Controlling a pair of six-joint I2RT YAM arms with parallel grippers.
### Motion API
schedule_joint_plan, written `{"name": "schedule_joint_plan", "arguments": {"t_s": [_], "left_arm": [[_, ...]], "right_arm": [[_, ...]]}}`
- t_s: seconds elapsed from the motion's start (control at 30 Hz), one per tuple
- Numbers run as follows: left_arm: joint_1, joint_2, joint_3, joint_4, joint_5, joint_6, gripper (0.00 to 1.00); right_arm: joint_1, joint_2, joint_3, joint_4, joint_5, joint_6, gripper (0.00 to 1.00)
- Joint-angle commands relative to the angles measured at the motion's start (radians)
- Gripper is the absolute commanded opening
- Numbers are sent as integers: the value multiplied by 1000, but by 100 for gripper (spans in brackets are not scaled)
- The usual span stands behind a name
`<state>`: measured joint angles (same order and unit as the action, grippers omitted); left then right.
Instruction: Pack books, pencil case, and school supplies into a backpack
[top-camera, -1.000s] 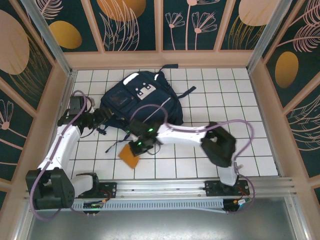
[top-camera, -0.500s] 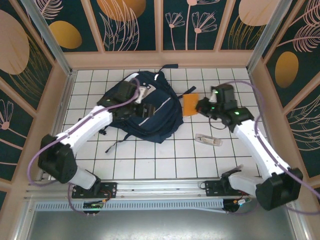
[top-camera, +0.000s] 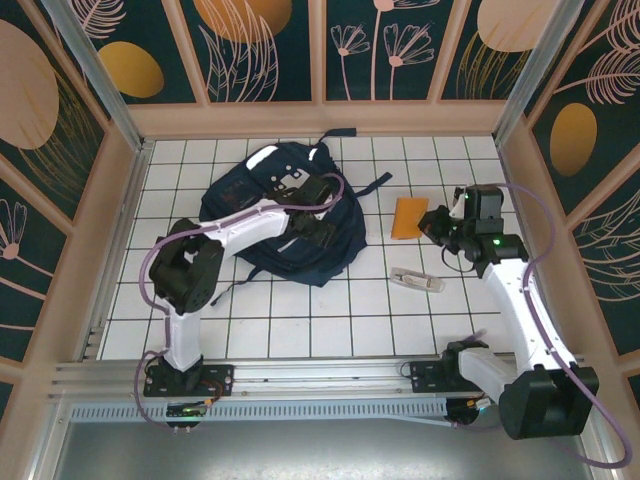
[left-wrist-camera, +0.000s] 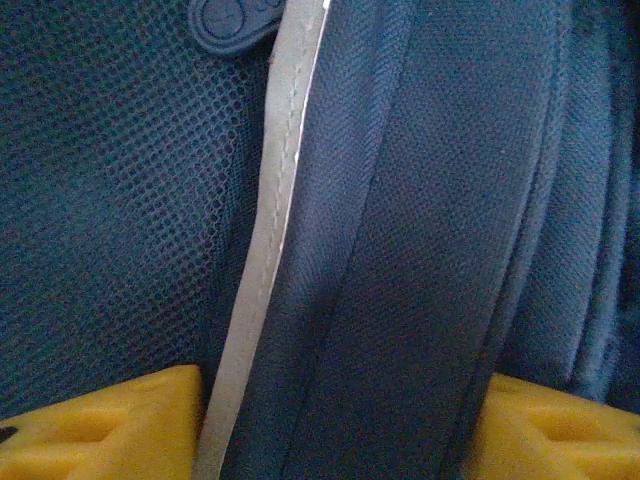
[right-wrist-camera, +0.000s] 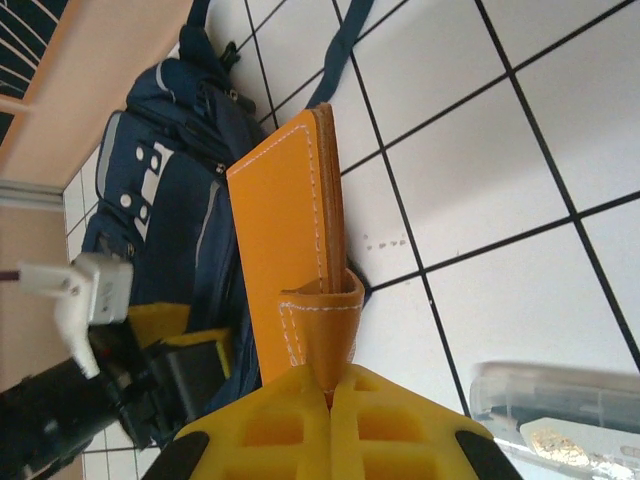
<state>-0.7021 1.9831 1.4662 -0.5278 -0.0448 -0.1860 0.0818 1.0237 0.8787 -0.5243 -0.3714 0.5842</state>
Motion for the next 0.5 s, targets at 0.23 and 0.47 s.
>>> {"name": "schedule_joint_plan", "arguments": {"t_s": [0.23,0.47], "left_arm": [[5,-48,154,-119,-36,-18,0],[14,-110,349,-219,0,-116,0]], "right_arm": [[-2,12,-122,211,-314,165,0],[85,83,-133,381,-276,318,0]]}}
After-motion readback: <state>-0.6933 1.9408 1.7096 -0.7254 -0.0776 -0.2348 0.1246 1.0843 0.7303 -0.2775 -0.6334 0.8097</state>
